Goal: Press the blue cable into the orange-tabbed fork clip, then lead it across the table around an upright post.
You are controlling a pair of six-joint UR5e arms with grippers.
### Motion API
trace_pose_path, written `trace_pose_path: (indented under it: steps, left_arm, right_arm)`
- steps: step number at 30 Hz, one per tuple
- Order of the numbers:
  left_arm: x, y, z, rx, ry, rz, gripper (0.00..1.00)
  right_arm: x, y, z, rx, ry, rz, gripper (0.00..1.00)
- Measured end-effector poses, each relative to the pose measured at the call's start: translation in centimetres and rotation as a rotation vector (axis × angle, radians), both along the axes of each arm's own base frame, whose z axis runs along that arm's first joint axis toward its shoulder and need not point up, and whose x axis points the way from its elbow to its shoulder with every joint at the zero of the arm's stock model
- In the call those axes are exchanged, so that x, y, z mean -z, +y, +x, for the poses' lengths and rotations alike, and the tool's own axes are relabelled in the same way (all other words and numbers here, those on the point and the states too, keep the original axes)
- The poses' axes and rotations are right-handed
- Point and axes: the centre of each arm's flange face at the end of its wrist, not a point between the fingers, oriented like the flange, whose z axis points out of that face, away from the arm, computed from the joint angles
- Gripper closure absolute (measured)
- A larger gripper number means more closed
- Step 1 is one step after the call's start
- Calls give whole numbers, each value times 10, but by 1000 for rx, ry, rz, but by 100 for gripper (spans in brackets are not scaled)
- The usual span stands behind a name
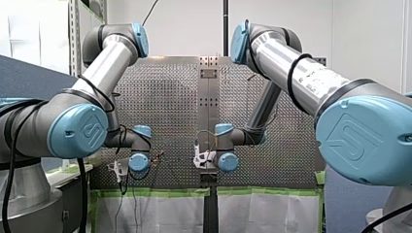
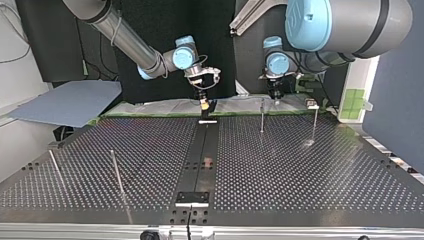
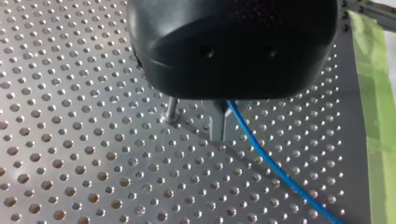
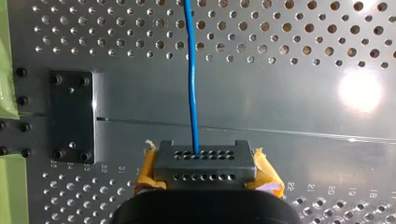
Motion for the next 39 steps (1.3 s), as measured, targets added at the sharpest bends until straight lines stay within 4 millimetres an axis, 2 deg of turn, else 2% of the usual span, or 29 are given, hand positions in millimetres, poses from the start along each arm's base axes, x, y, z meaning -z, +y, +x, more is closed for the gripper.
trace_pose_path:
  steps: [12, 39]
  left_arm:
    - [-1, 1, 4, 12, -7, -16, 100]
    - [-17, 13, 45, -4, -44, -10, 100]
  right_arm:
    - [-10, -4, 11, -12, 9, -18, 100]
    - [-15, -33, -6, 34, 3, -17, 100]
